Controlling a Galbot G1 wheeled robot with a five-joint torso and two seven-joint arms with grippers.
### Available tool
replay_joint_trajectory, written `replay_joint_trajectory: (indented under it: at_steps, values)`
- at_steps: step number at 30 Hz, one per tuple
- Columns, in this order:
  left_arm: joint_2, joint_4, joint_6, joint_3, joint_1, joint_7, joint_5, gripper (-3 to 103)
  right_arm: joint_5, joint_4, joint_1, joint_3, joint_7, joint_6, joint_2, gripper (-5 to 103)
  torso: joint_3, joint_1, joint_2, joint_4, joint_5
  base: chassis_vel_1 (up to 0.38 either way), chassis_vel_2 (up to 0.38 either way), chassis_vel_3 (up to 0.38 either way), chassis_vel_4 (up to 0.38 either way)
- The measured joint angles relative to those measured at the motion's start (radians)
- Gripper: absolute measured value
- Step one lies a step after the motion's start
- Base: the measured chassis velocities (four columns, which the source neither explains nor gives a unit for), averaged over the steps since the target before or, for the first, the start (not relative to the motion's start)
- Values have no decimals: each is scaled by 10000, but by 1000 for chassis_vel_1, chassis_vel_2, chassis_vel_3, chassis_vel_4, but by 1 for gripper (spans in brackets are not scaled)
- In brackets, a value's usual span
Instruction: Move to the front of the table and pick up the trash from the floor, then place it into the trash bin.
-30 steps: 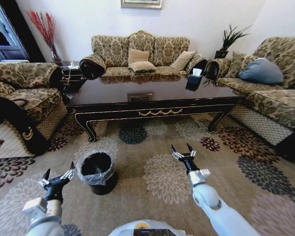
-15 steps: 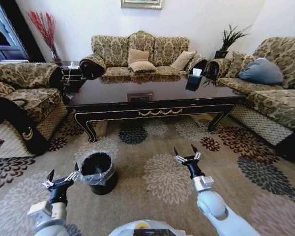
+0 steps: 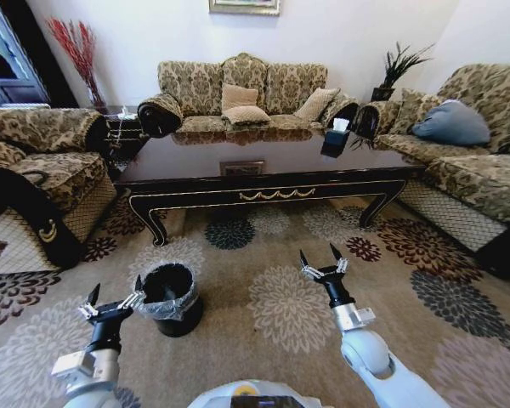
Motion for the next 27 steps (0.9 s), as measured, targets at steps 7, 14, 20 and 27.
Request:
replay_joint_trajectory:
  at_steps: [7,14,20,27]
  values:
    - [-86,374,-711,-36,0,576,-89,100,59,-102,24,-44,-26,69,9,100,0,1,0,1,0,0,0,0,0]
    - [-86,401,-742,-47,5,602,-125,100,65,-146,37,-81,-38,88,16,100,0,0,0,0,-1,0,0,0,0]
    - [-85,401,-742,-49,10,600,-134,100,69,-151,42,-87,-38,88,20,100,0,1,0,0,-1,0,0,0,0]
    - [-82,401,-731,-49,9,596,-140,100,70,-155,46,-92,-38,88,22,100,0,1,0,1,-1,0,0,0,0]
